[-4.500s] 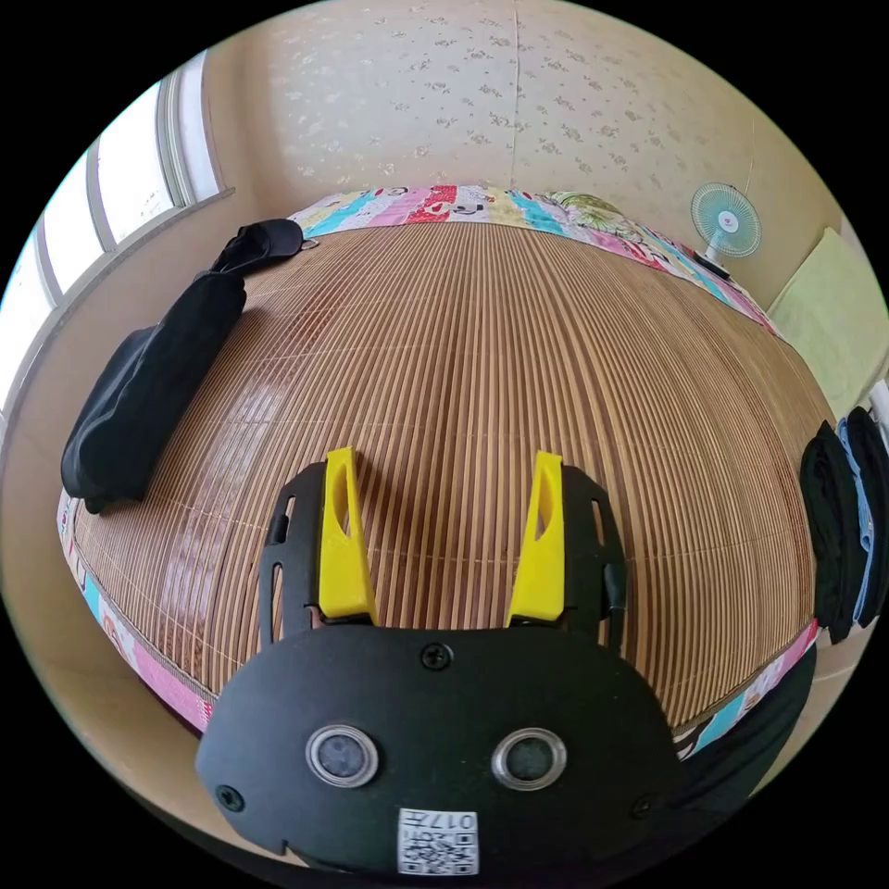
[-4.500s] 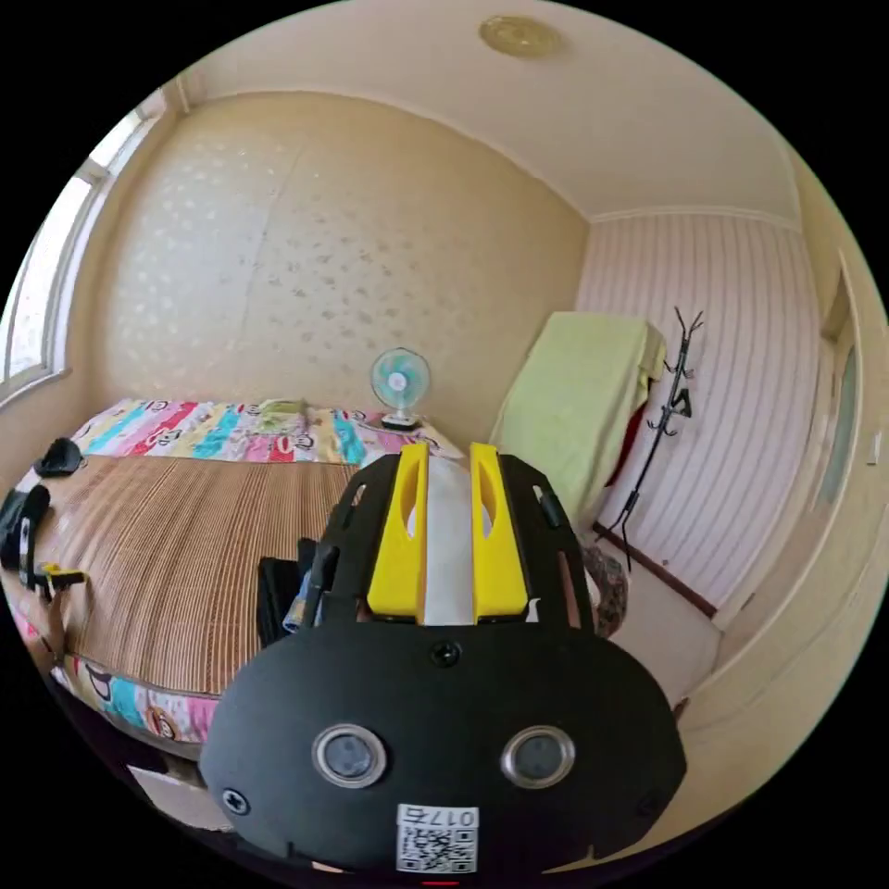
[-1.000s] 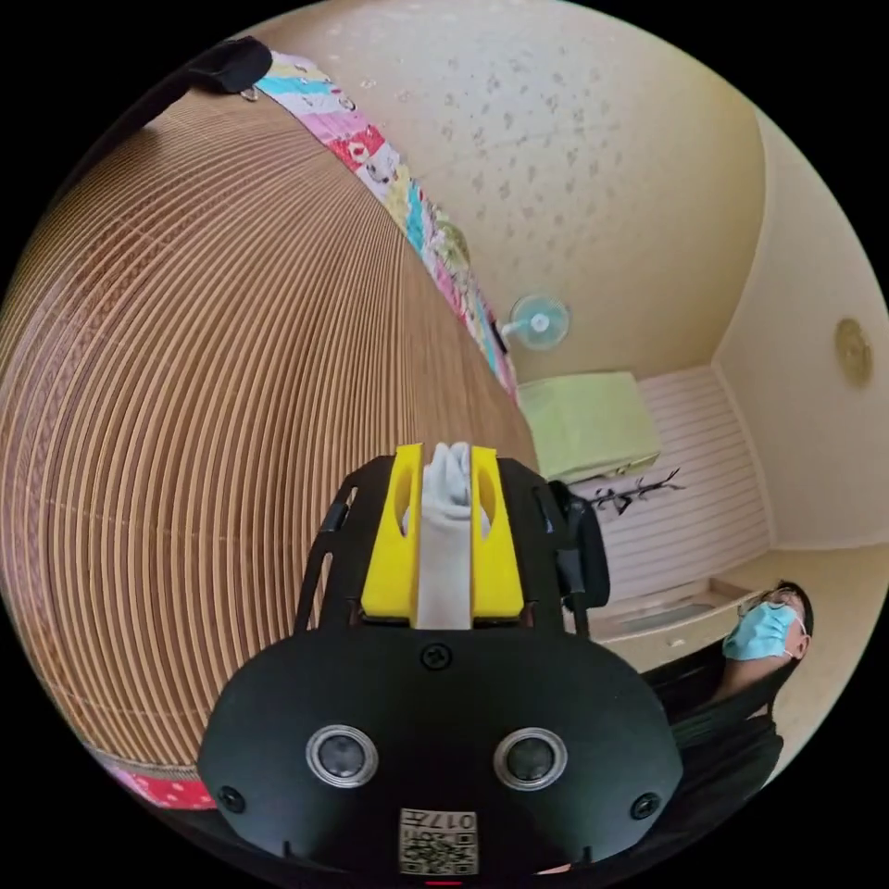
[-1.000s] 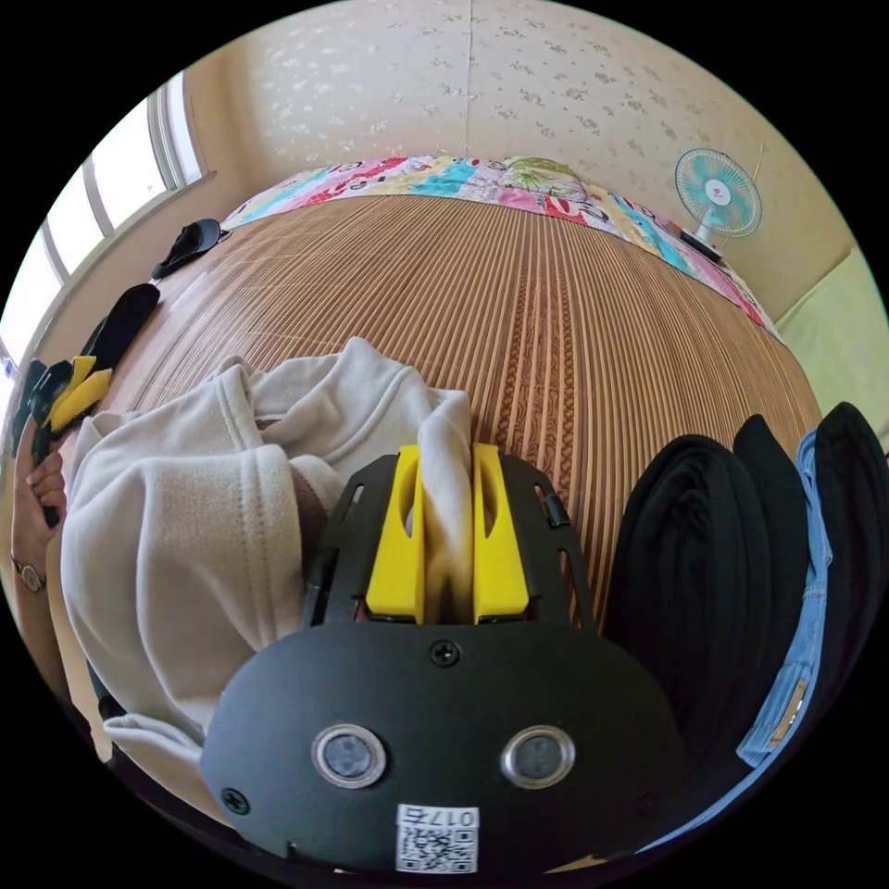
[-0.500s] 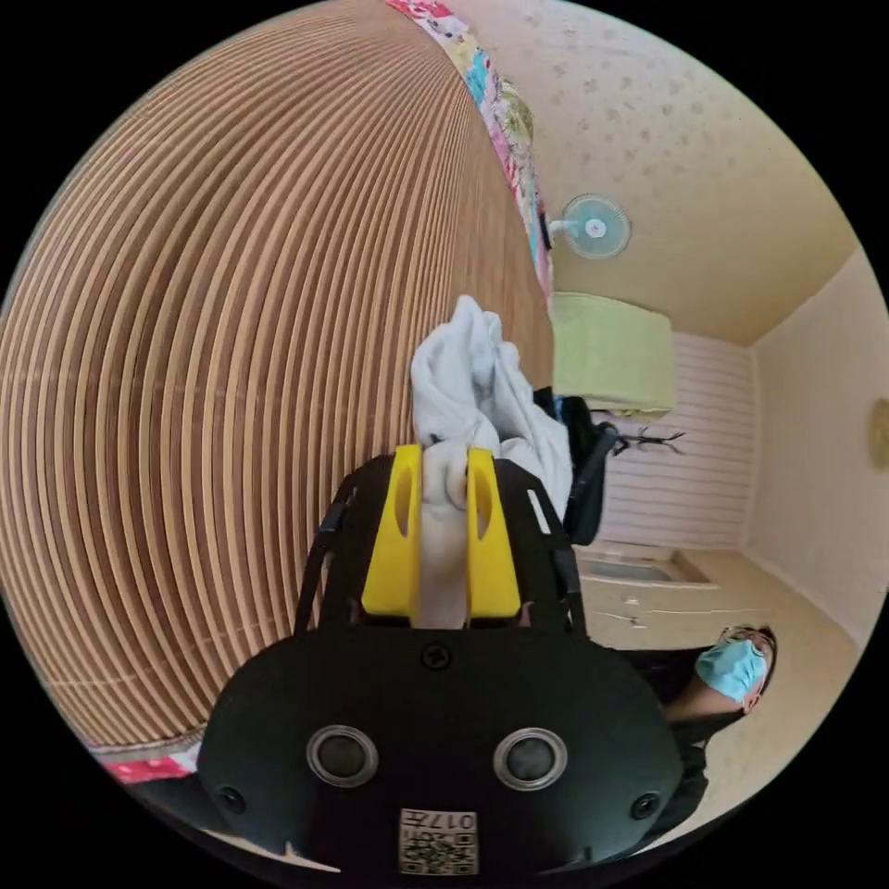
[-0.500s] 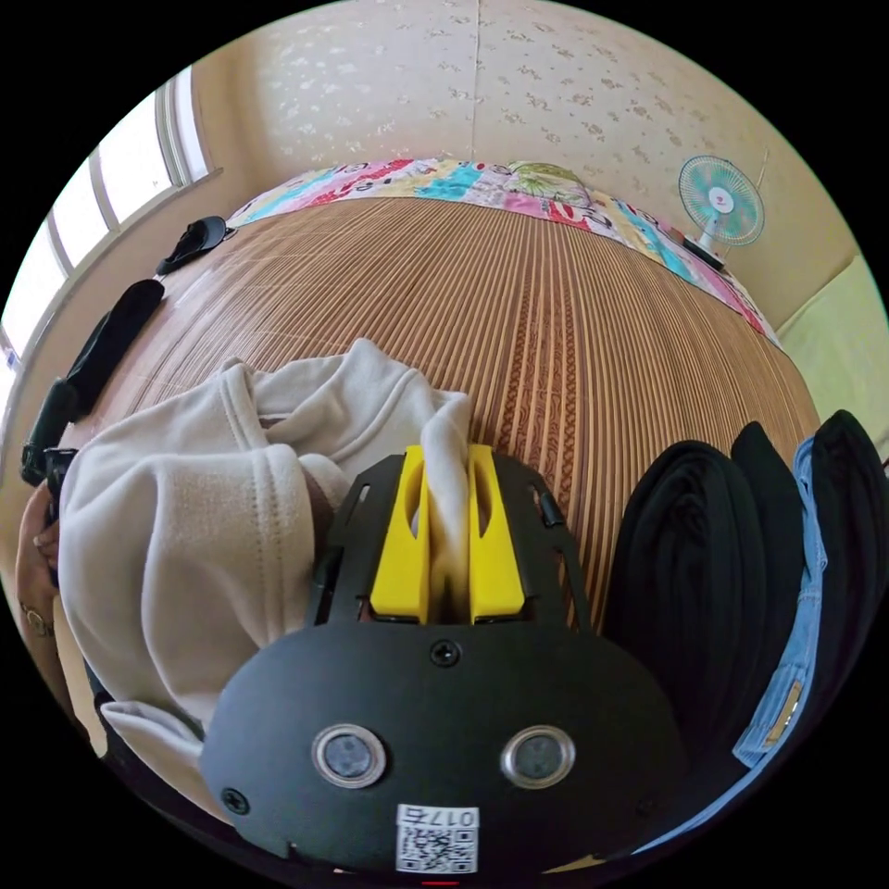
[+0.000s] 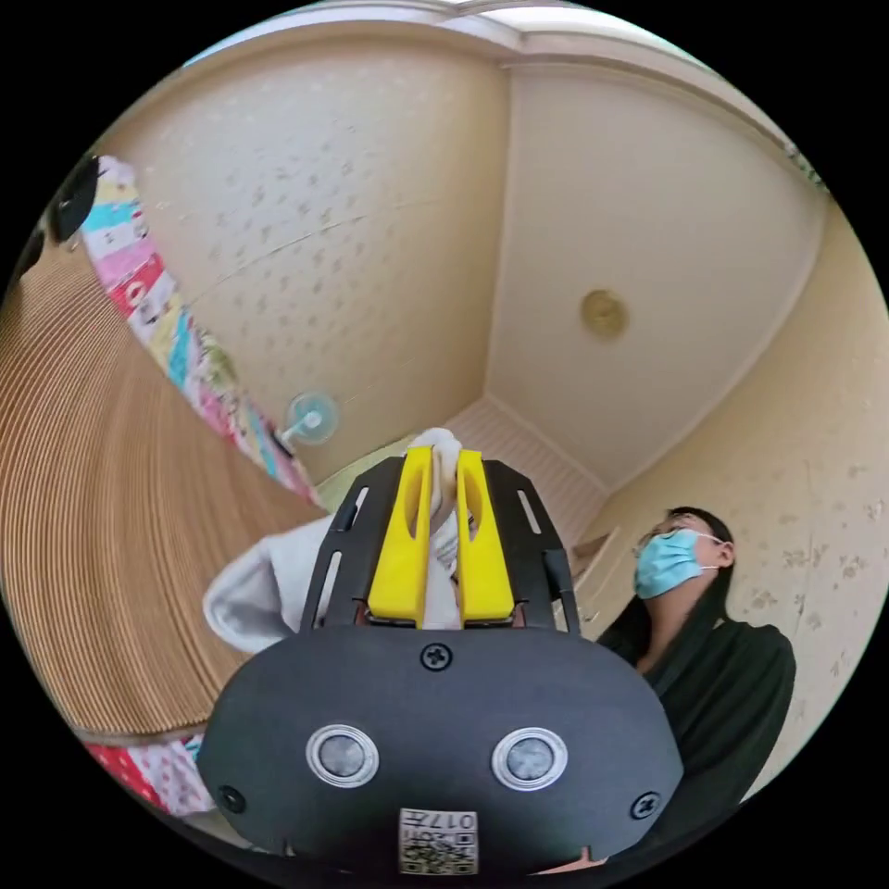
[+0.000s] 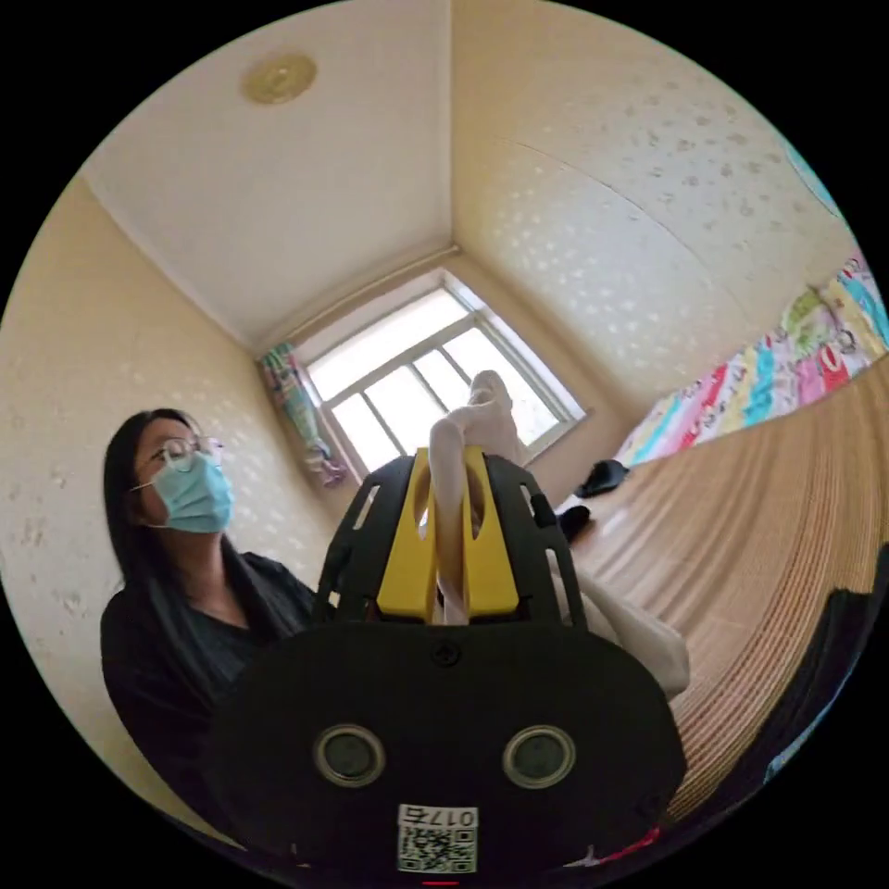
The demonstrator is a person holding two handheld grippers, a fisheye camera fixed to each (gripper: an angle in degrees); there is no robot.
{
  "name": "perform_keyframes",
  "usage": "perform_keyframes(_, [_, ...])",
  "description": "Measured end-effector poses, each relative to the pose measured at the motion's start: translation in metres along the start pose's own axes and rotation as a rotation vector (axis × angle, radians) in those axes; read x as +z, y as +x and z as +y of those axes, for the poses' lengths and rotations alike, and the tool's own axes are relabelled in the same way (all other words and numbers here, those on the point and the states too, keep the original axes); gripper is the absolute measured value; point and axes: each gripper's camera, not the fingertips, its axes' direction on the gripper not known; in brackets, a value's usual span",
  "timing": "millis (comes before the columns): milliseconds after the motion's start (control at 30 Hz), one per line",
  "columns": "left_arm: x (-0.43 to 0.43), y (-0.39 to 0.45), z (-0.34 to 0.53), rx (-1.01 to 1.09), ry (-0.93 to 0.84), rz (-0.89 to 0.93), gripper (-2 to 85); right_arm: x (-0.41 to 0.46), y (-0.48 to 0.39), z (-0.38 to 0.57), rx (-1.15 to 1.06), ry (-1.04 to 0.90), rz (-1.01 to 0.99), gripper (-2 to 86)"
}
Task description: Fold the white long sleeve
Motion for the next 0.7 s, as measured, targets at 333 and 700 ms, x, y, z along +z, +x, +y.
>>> perform_keyframes(333, [0.042,0.228,-0.01,0.43,-0.034,-0.116,4.8,0.038,-0.204,-0.066,-0.306,-0.036,0.226,5.0])
perform_keyframes(700, [0.089,0.285,0.005,0.318,-0.24,-0.244,4.5,0.078,-0.274,-0.068,-0.376,0.075,0.547,4.5])
